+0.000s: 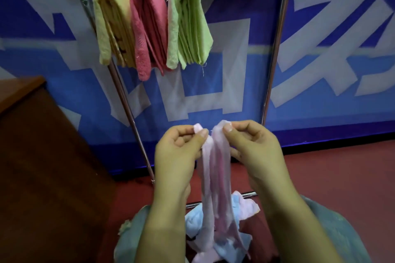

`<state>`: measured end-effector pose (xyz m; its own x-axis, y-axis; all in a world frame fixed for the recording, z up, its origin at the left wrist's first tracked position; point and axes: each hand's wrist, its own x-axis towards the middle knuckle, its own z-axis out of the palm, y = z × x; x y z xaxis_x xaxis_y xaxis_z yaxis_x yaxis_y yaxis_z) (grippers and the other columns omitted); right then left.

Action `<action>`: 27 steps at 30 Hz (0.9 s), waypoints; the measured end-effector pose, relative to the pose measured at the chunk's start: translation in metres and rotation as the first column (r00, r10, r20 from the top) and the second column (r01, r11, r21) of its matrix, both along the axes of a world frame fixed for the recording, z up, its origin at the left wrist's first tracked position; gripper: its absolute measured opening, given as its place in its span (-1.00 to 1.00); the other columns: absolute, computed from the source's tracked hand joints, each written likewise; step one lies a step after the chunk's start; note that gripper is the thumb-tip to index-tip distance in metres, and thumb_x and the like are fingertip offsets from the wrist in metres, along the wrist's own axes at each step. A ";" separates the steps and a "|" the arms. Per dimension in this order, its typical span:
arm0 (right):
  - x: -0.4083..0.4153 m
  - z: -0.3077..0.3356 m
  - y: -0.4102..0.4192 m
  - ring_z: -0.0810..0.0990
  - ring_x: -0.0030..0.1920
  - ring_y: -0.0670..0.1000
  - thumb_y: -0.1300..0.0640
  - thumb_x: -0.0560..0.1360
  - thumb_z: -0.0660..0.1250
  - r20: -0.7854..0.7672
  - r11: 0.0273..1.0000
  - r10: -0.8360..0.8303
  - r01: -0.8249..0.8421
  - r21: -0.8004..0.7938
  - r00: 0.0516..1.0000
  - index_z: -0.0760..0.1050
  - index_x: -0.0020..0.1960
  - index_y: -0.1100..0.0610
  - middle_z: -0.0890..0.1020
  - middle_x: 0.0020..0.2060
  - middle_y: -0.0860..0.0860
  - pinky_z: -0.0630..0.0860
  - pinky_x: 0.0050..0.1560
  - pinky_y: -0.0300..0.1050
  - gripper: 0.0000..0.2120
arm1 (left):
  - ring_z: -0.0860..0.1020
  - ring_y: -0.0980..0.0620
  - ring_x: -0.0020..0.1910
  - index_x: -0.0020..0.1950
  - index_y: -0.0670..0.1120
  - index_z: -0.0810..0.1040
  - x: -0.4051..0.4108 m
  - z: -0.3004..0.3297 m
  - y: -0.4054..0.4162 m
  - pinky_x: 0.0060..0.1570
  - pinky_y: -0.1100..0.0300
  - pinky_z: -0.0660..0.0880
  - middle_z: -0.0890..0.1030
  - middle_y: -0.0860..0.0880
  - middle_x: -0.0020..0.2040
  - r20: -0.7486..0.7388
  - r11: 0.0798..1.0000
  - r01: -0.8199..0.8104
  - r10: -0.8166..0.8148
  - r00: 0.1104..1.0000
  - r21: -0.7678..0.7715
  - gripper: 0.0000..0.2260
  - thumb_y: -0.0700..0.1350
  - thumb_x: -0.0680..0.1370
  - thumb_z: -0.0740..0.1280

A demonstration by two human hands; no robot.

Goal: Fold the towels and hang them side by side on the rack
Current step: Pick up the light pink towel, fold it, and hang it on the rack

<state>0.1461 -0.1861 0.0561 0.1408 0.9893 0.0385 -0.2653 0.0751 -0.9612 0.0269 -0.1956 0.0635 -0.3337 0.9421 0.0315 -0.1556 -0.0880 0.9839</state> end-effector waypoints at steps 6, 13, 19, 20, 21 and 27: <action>-0.003 -0.001 -0.006 0.69 -0.15 0.05 0.14 0.43 0.43 0.125 0.999 -0.012 0.007 0.041 0.992 0.61 -0.23 0.09 0.71 -0.26 0.08 0.61 -0.02 0.05 -0.93 | 0.67 0.01 -0.17 -0.12 -0.11 0.62 0.009 -0.003 -0.010 -0.13 0.16 0.61 0.69 -0.07 -0.21 -0.164 1.000 -0.011 0.012 0.986 0.008 -0.94 -0.21 0.44 0.44; -0.006 0.001 -0.012 0.69 -0.14 -0.06 0.17 0.43 0.42 0.168 0.998 -0.008 -0.003 0.069 0.986 0.64 -0.19 0.13 0.72 -0.24 0.00 0.61 -0.01 -0.09 -0.95 | 0.65 0.22 -0.22 -0.10 -0.07 0.66 0.015 -0.004 -0.015 -0.21 0.37 0.55 0.70 0.05 -0.23 -0.237 0.999 -0.005 0.018 0.971 0.054 -0.89 -0.26 0.46 0.41; 0.000 0.002 -0.016 0.68 -0.10 -0.04 0.15 0.47 0.38 0.217 0.993 -0.041 0.016 0.117 0.975 0.65 -0.18 0.08 0.71 -0.21 -0.03 0.59 0.05 -0.01 -0.91 | 0.63 0.28 -0.08 -0.01 0.03 0.66 0.019 -0.003 -0.021 -0.09 0.40 0.53 0.69 0.10 -0.08 -0.312 0.993 0.057 -0.021 0.950 0.108 -0.79 -0.26 0.49 0.38; 0.001 0.003 -0.017 0.68 -0.09 -0.05 0.15 0.48 0.38 0.220 0.992 -0.039 0.011 0.127 0.975 0.65 -0.17 0.08 0.71 -0.21 -0.03 0.59 0.06 -0.02 -0.91 | 0.63 0.26 -0.07 -0.02 0.06 0.66 0.019 -0.004 -0.021 -0.08 0.37 0.54 0.69 0.10 -0.07 -0.341 0.991 0.068 -0.024 0.940 0.117 -0.77 -0.27 0.49 0.37; 0.001 0.003 -0.018 0.68 -0.09 -0.07 0.15 0.48 0.38 0.221 0.991 -0.035 0.005 0.134 0.975 0.65 -0.16 0.09 0.71 -0.20 -0.04 0.59 0.06 -0.04 -0.91 | 0.62 0.25 -0.07 -0.01 0.07 0.66 0.018 -0.004 -0.021 -0.07 0.35 0.54 0.68 0.10 -0.07 -0.363 0.990 0.078 -0.029 0.931 0.121 -0.76 -0.28 0.49 0.37; 0.006 0.006 -0.018 0.67 -0.09 -0.12 0.19 0.42 0.43 0.200 0.987 0.019 -0.050 0.151 0.980 0.64 -0.13 0.08 0.72 -0.18 -0.06 0.59 0.00 -0.21 -0.95 | 0.61 0.16 0.06 0.08 -0.07 0.67 0.011 -0.002 -0.023 0.13 0.17 0.54 0.66 0.07 0.03 -0.299 0.975 0.203 -0.168 0.939 0.089 -0.75 -0.32 0.51 0.32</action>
<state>0.1521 -0.2040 0.0621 0.0808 0.9732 0.2151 -0.0765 0.2213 -0.9722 0.0382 -0.2189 0.0611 -0.1133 0.9703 0.2138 0.1077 -0.2020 0.9734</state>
